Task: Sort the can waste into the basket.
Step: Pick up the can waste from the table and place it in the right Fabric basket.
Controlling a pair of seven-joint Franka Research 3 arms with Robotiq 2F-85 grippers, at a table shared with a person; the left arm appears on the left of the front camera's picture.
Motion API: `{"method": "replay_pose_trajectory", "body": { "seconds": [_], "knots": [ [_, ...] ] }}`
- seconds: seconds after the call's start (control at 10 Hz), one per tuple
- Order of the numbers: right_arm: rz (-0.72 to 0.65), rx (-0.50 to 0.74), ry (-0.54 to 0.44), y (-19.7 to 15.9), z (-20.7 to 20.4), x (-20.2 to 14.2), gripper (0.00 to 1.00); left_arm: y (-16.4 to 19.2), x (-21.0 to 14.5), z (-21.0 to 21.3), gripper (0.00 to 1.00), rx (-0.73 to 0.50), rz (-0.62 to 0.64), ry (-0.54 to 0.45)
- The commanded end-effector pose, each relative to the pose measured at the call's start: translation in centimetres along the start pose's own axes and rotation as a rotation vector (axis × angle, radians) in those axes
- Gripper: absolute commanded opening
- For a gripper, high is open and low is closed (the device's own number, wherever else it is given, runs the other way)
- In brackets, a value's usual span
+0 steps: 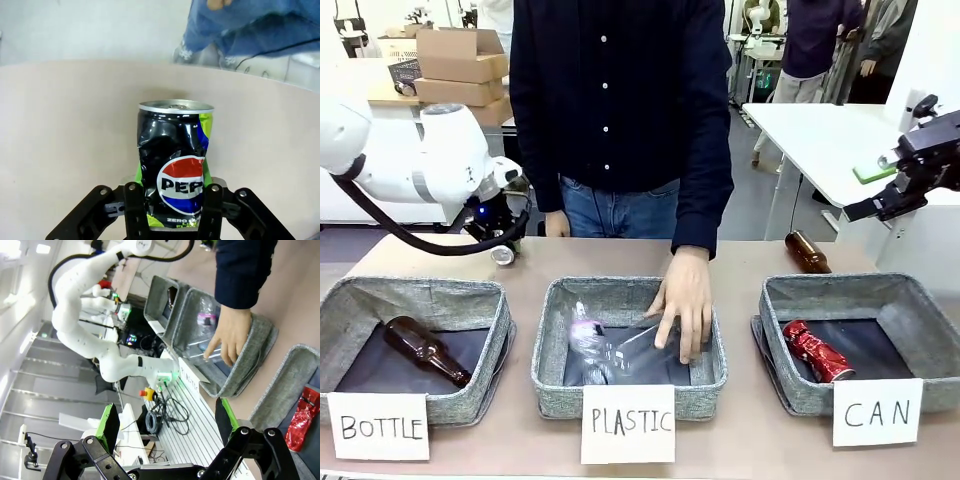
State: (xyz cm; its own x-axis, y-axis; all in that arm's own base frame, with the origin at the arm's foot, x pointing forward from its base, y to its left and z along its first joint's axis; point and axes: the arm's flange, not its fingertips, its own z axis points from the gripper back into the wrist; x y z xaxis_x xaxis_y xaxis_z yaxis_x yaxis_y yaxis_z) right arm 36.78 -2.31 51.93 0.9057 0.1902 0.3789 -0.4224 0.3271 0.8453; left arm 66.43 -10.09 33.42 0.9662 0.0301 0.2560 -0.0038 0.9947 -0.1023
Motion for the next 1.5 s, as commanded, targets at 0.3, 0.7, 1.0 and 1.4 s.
{"method": "replay_pose_trajectory", "body": {
  "seconds": [0.3,0.7,1.0,1.4],
  "knots": [
    [0.029,-0.009,-0.003,-0.2,0.0,0.0,1.00,5.6,-13.9,22.8,0.00,-0.415,-0.253,-0.191],
    [0.029,-0.009,-0.003,-0.2,0.0,0.0,1.00,4.9,-25.7,24.2,0.00,-0.539,-0.792,-0.148],
    [0.029,-0.009,-0.003,-0.2,0.0,0.0,1.00,2.5,-21.5,26.2,0.00,-0.594,-0.525,-0.196],
    [0.150,-0.271,0.020,4.1,4.8,-0.4,1.00,-3.9,-22.0,26.9,0.44,-0.828,-0.753,-0.215]
  ]
}}
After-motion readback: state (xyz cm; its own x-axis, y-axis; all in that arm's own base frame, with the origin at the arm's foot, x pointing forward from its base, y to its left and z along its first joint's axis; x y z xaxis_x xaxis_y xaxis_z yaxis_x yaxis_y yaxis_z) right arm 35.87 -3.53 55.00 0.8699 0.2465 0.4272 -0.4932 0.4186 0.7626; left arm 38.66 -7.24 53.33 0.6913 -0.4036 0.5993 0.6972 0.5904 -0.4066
